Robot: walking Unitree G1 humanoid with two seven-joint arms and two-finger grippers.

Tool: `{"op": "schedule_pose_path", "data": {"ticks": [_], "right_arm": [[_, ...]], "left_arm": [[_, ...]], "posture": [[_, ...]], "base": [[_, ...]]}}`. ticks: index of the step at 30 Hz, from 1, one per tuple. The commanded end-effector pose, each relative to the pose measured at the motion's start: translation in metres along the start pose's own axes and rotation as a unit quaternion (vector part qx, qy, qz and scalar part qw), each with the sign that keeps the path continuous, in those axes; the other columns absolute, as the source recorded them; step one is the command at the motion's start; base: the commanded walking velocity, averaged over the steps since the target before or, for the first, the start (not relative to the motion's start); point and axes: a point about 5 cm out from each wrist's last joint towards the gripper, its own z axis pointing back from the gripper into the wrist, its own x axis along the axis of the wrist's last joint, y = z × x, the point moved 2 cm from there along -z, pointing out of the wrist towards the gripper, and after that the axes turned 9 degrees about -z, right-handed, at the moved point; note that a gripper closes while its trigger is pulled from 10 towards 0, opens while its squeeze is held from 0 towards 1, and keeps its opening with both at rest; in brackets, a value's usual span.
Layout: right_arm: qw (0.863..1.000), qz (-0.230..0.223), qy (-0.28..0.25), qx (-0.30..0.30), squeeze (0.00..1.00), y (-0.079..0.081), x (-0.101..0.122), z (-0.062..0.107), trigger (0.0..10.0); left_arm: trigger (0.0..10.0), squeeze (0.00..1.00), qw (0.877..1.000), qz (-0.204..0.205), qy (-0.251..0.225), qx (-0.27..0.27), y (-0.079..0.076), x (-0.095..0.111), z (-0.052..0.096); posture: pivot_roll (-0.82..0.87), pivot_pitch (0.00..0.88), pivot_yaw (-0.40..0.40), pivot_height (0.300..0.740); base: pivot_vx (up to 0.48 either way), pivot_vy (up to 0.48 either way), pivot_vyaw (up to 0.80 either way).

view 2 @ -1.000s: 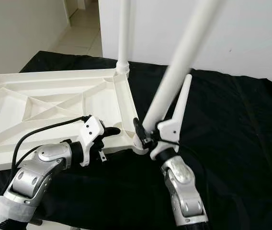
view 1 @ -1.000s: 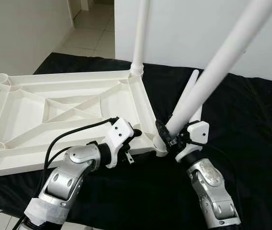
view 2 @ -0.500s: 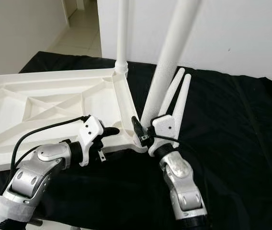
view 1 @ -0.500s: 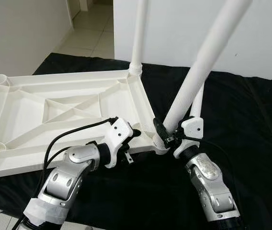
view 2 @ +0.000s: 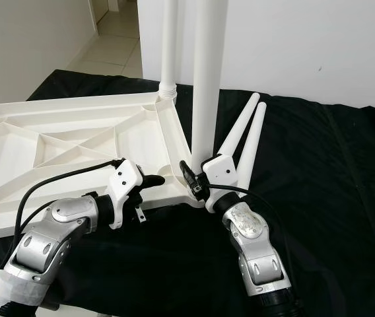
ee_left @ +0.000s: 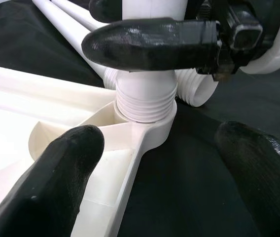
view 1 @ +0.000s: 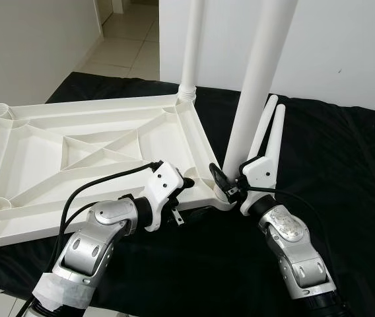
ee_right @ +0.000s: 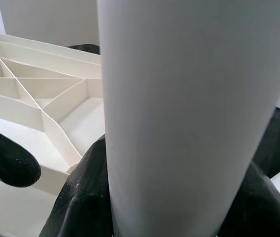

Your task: Building children table

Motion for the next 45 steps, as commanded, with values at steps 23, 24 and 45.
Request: {"op": "schedule_pose_path", "data": {"ticks": [23, 24, 45], "right_arm": [[0.981, -0.121, 0.105, -0.113, 0.00, -0.028, -0.048, 0.011, 10.0], [0.980, -0.121, 0.106, -0.116, 0.00, -0.029, -0.048, 0.011, 10.0], [0.953, -0.139, 0.068, -0.262, 0.00, -0.043, -0.050, 0.018, 10.0]], "left_arm": [[10.0, 0.00, 1.000, -0.010, 0.001, 0.028, 0.003, 0.005, 0.001], [10.0, 0.00, 1.000, -0.010, 0.001, 0.027, 0.003, 0.005, 0.001], [10.0, 0.00, 1.000, -0.010, -0.002, 0.023, -0.001, 0.006, -0.001]], "posture": [[-0.01, 0.088, -0.011, 0.740], [-0.01, 0.088, -0.009, 0.740], [-0.01, 0.082, -0.023, 0.740]], "base": [[0.000, 0.000, 0.00], [0.000, 0.000, 0.00], [0.000, 0.000, 0.00]]}}
